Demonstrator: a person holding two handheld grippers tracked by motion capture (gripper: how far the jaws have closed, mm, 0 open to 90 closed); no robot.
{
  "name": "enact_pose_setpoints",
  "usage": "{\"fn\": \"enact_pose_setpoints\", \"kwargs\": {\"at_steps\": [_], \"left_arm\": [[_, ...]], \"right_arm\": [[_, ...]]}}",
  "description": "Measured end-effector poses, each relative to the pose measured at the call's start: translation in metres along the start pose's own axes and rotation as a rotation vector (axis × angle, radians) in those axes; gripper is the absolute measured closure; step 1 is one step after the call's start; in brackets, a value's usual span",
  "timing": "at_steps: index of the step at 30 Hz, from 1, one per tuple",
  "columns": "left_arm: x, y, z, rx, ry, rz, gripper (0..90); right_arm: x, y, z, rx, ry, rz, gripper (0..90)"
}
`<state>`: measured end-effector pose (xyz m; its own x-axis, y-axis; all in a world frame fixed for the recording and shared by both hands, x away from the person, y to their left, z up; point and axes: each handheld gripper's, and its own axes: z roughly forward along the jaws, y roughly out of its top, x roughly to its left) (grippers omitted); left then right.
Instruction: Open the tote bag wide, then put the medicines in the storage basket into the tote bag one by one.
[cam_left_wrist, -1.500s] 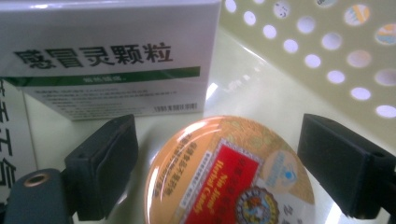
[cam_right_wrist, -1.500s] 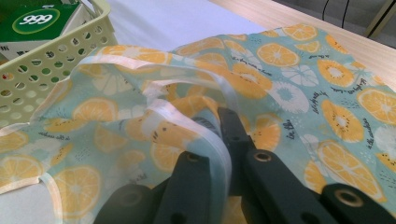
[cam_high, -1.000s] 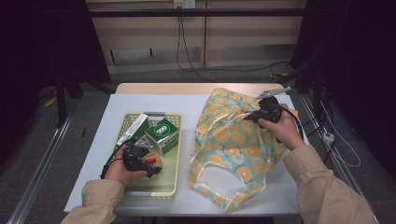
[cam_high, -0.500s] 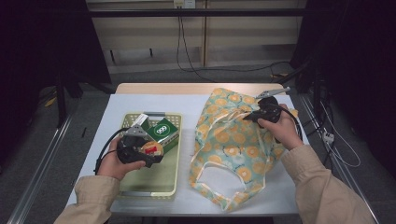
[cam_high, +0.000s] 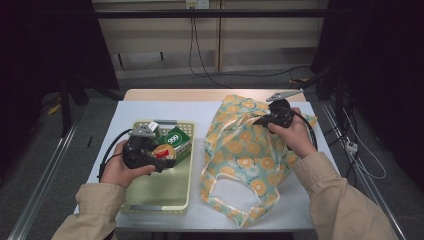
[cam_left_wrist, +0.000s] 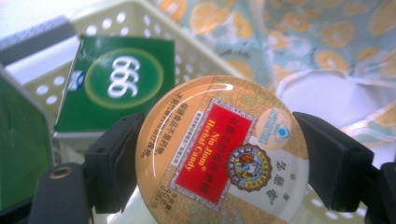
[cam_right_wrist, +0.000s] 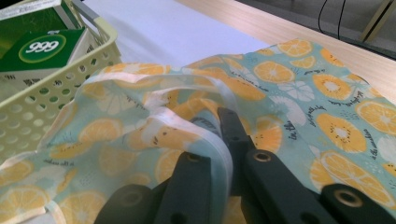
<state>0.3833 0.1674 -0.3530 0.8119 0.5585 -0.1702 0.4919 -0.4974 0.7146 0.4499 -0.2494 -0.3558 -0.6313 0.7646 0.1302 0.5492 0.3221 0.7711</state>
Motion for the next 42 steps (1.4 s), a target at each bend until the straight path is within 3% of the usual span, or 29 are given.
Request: {"fn": "enact_pose_setpoints", "kwargs": {"at_steps": [6,14,22,25,26,27,42], "left_arm": [[-0.016,0.019,0.005,-0.044,-0.034,0.039,20.4],[-0.03,0.041,0.032,-0.084,-0.089,0.049,20.4],[-0.046,0.057,0.066,-0.063,-0.136,0.097,20.5],[-0.05,0.062,0.075,-0.06,-0.147,0.103,20.4],[-0.052,0.063,0.078,-0.061,-0.132,0.101,20.4],[-0.051,0.064,0.08,-0.059,-0.15,0.106,20.4],[-0.067,0.085,0.121,-0.062,-0.186,0.118,20.4]], "right_arm": [[0.002,0.001,0.006,0.014,0.002,-0.004,90.0],[0.0,0.001,0.006,0.017,0.003,0.004,90.0],[-0.002,0.001,0.006,0.016,0.004,0.008,90.0],[-0.002,0.0,0.006,0.017,0.004,0.006,90.0],[-0.002,0.0,0.006,0.018,0.005,0.004,90.0],[-0.001,0.0,0.006,0.016,0.006,0.003,90.0],[-0.004,0.0,0.006,0.018,0.005,0.016,90.0]]}}
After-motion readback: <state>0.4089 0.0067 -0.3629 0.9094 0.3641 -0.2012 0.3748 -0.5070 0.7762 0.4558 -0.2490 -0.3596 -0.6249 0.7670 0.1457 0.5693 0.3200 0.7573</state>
